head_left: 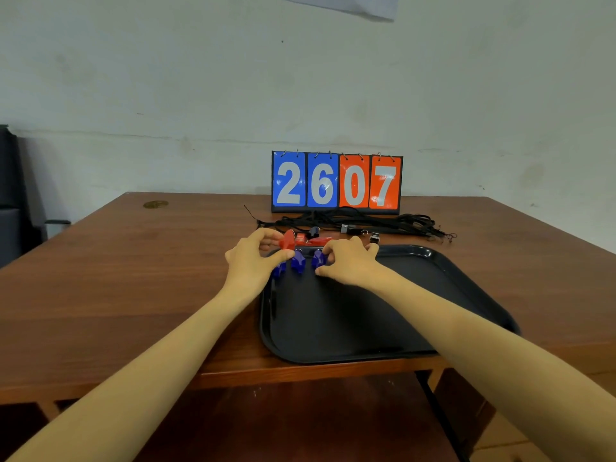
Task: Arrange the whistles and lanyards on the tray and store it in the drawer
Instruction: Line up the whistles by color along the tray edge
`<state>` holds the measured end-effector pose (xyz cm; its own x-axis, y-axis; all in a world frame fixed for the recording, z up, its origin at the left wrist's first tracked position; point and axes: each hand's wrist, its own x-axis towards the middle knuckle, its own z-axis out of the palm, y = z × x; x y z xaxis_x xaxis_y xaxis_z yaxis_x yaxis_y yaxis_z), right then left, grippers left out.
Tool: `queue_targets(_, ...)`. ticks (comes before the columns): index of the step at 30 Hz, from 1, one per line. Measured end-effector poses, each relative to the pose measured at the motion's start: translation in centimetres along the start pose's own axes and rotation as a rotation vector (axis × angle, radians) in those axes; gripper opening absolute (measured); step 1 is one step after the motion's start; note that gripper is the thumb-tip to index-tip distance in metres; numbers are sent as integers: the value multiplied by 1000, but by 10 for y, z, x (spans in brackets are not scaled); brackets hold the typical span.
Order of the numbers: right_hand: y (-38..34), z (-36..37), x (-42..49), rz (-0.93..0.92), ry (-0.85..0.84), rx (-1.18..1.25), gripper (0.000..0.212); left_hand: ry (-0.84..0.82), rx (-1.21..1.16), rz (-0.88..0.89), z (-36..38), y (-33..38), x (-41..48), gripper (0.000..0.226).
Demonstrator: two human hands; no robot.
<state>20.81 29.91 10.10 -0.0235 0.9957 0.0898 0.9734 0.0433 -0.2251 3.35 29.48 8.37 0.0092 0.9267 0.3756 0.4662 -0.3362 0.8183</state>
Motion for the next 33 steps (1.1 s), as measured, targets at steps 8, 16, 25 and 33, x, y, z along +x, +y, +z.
queue_targets(8, -5, -33, -23, -104, 48, 648, 36, -29, -79, 163, 7, 30, -14, 40)
queue_targets(16, 22, -50, -41, -21, 96, 958, 23, -96, -189, 64, 29, 65, -18, 42)
queue_targets(25, 38, -52, -48, -144, 226, 679, 41, -261, -406, -164, 48, 94, -6, 28)
queue_targets(33, 44, -40, -47, -167, 343, 512, 43, -298, -428, -379, 58, 91, 9, 24)
